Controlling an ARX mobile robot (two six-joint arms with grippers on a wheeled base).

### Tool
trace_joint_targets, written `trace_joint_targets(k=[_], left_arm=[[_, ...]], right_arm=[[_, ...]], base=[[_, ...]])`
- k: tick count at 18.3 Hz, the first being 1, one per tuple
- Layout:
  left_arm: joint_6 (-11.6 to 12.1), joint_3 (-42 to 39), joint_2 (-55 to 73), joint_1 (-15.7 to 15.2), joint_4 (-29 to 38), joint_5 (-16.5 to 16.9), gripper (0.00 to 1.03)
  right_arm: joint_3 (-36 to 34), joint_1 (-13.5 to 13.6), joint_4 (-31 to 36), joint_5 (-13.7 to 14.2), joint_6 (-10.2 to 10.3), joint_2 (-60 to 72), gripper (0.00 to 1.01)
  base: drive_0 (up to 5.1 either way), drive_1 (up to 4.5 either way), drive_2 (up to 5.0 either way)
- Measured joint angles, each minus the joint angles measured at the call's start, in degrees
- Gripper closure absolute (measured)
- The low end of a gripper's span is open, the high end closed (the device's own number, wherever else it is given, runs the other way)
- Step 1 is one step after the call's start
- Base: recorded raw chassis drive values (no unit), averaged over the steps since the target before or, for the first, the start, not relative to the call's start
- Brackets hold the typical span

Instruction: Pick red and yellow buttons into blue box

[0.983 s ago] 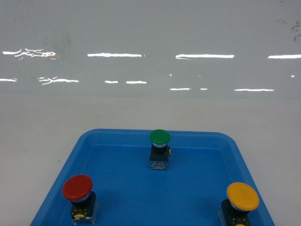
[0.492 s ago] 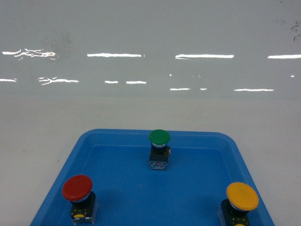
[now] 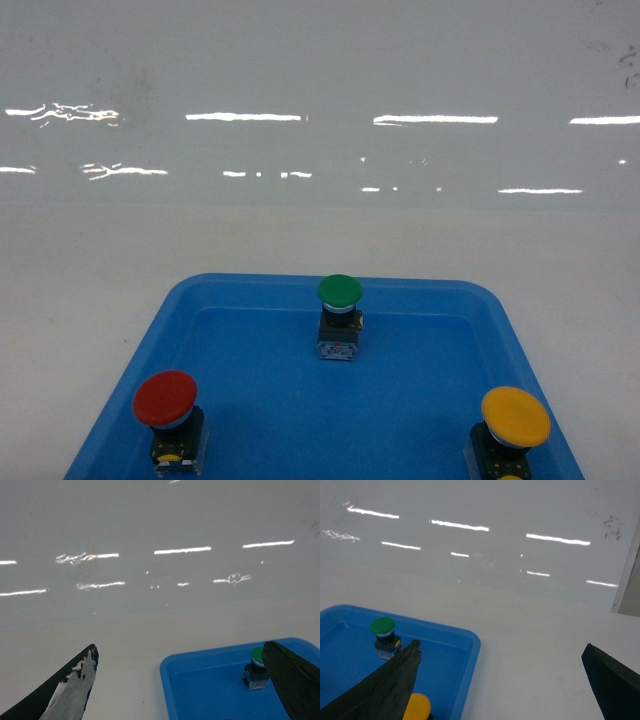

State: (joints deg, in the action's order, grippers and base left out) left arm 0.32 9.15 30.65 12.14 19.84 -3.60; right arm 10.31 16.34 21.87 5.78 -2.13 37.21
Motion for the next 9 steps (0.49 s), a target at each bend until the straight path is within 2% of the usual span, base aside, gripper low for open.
trace_joint_targets(k=[2,5,7,9], left_arm=[[0.1,1.8,6.9,0.5,0.9,-0.4,0.05],[0.1,3.0,8.1,0.5,-0.5,-0.3,0.05],[0.2,3.4,7.9,0.5,-0.5,-0.3,0.05],[0.2,3.4,7.9,0.5,-0.5,-0.3,0.05]], right_arm=[[2.1,1.2,-0.8,-0.4,0.0,5.1,0.03],[5.4,3.8,-1.5,-0.5,-0.7,10.4,0.03],[7.5,8.0,-2.3,0.7,-1.8,14.5,0.03],[8.9,11.5,0.2,2.2,-3.0,19.9,0.03]], base=[[0.0,0.00,0.0],[0.0,0.00,0.0],[0.0,0.00,0.0],[0.0,0.00,0.0]])
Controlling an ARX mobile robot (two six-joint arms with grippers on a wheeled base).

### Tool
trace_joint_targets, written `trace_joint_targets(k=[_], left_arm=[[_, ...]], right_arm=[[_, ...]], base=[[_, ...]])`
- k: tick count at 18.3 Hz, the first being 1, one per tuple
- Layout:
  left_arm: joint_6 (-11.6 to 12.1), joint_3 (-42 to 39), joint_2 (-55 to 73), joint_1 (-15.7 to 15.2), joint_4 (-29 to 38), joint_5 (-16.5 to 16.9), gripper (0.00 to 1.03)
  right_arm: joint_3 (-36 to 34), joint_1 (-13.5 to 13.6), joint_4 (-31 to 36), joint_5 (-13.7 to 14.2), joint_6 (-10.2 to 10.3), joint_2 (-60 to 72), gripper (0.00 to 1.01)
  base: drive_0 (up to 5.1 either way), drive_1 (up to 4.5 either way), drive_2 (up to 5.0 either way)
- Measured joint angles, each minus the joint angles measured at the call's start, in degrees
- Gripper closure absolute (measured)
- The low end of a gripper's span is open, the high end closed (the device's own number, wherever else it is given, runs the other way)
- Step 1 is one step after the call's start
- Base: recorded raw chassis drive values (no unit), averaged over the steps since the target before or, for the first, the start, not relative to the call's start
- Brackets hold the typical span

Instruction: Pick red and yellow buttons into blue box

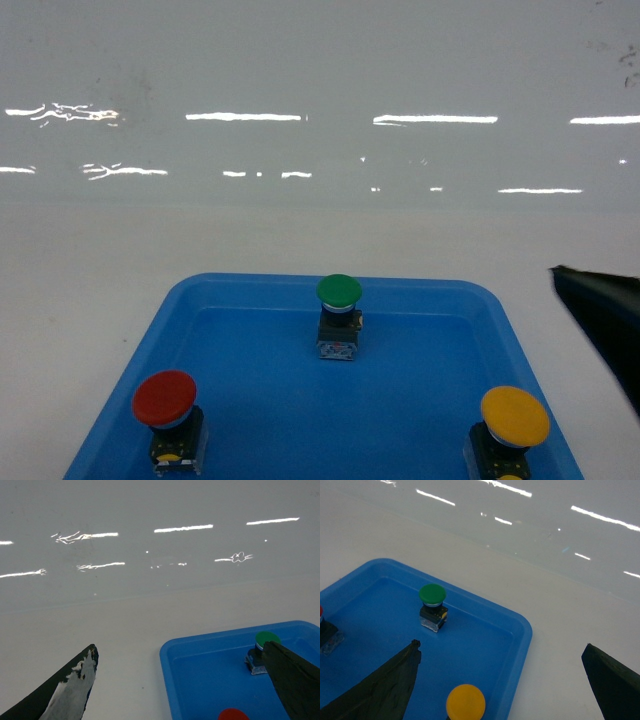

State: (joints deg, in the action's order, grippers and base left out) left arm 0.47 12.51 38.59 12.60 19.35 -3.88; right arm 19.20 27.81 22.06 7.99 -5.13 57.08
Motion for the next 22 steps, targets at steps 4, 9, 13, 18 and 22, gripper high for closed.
trace_joint_targets(k=[4,9,13,18,22], left_arm=[[0.0,0.0,0.0,0.0,0.0,0.0,0.05],[0.0,0.0,0.0,0.0,0.0,0.0,0.05],[0.0,0.0,0.0,0.0,0.0,0.0,0.05],[0.0,0.0,0.0,0.0,0.0,0.0,0.05],[0.0,0.0,0.0,0.0,0.0,0.0,0.05]], right_arm=[[0.7,0.5,2.8,1.3,-0.7,6.6,0.03],[0.4,-2.5,3.5,-1.2,-0.5,10.3,0.03],[0.9,-3.2,4.5,-1.7,-0.8,16.2,0.03],[3.5,-3.2,5.9,-2.5,-0.9,22.2,0.03],[6.3,-0.5,6.7,-3.5,0.0,28.1,0.03]], base=[[0.0,0.00,0.0],[0.0,0.00,0.0],[0.0,0.00,0.0],[0.0,0.00,0.0],[0.0,0.00,0.0]])
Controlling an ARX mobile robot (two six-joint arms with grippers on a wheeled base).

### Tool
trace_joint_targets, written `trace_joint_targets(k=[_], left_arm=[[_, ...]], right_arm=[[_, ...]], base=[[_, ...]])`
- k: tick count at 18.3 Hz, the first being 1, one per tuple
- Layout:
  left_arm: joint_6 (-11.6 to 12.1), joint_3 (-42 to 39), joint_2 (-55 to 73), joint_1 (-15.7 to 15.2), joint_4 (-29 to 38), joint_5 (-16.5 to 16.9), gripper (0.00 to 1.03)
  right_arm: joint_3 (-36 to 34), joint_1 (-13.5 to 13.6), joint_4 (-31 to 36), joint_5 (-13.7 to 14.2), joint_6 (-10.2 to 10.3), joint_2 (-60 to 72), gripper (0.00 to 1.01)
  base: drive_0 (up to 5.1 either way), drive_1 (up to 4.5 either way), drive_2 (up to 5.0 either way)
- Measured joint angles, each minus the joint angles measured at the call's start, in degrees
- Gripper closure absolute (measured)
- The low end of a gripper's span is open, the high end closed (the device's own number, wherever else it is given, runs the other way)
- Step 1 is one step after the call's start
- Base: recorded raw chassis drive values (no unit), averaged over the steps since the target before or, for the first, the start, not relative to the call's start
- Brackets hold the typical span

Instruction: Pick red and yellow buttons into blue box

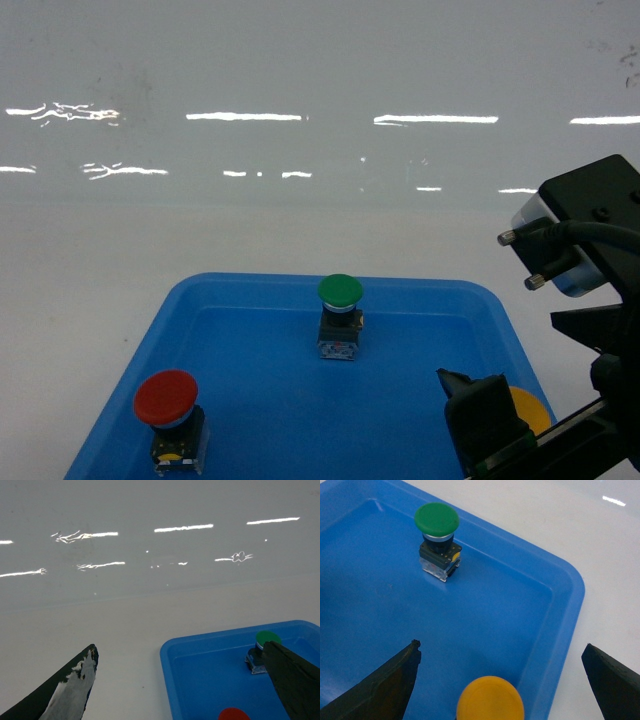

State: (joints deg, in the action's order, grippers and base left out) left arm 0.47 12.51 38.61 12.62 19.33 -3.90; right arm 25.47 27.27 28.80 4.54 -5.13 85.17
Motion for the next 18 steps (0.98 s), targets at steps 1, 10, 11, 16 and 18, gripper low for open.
trace_joint_targets(k=[1,10,11,16,18], left_arm=[[0.0,0.0,0.0,0.0,0.0,0.0,0.05],[0.0,0.0,0.0,0.0,0.0,0.0,0.05],[0.0,0.0,0.0,0.0,0.0,0.0,0.05],[0.0,0.0,0.0,0.0,0.0,0.0,0.05],[0.0,0.0,0.0,0.0,0.0,0.0,0.05]], right_arm=[[0.5,0.1,0.0,0.0,0.2,1.2,0.03],[-0.2,-0.7,2.9,0.2,0.8,6.3,0.03],[-0.2,-0.7,3.0,0.2,0.8,6.6,0.03],[-1.0,-0.7,4.2,0.1,1.0,9.2,0.03],[-1.1,-0.6,4.8,0.2,1.0,10.4,0.03]], base=[[0.0,0.00,0.0],[0.0,0.00,0.0],[0.0,0.00,0.0],[0.0,0.00,0.0],[0.0,0.00,0.0]])
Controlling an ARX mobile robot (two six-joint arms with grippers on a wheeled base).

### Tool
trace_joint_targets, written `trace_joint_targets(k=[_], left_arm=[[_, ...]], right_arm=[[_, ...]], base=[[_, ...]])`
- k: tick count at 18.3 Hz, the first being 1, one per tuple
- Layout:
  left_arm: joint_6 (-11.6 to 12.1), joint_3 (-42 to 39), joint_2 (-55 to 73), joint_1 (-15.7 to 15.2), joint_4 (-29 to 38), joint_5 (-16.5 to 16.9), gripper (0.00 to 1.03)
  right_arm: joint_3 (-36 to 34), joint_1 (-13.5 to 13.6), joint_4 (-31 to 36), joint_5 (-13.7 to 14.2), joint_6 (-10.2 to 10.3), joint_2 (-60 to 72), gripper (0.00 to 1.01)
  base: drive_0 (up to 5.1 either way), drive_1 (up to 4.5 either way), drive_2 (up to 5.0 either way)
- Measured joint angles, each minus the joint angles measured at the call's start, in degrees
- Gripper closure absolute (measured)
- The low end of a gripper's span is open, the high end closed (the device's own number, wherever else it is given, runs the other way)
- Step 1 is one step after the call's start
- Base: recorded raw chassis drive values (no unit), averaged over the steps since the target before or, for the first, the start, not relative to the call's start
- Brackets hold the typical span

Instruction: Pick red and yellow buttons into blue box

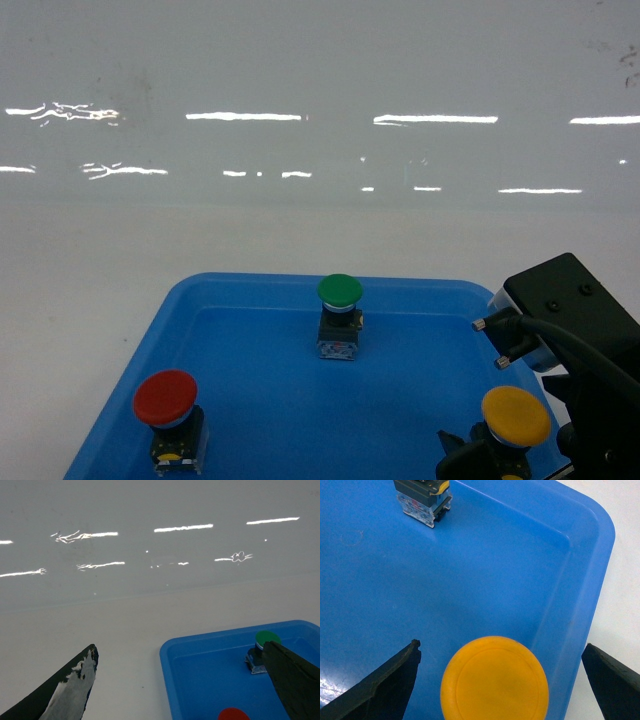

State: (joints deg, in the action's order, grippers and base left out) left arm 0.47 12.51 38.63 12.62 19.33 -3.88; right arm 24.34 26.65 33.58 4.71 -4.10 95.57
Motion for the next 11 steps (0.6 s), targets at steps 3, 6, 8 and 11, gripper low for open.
trace_joint_targets(k=[3,6,8,11], left_arm=[[0.0,0.0,0.0,0.0,0.0,0.0,0.05],[0.0,0.0,0.0,0.0,0.0,0.0,0.05],[0.0,0.0,0.0,0.0,0.0,0.0,0.05],[0.0,0.0,0.0,0.0,0.0,0.0,0.05]], right_arm=[[0.0,0.0,1.3,0.2,0.0,1.5,0.03],[1.6,2.2,3.1,0.5,0.9,3.9,0.44],[1.5,2.2,3.2,1.0,0.9,4.5,0.67],[1.4,2.2,3.6,1.1,1.1,4.9,0.68]], base=[[0.0,0.00,0.0],[0.0,0.00,0.0],[0.0,0.00,0.0],[0.0,0.00,0.0]])
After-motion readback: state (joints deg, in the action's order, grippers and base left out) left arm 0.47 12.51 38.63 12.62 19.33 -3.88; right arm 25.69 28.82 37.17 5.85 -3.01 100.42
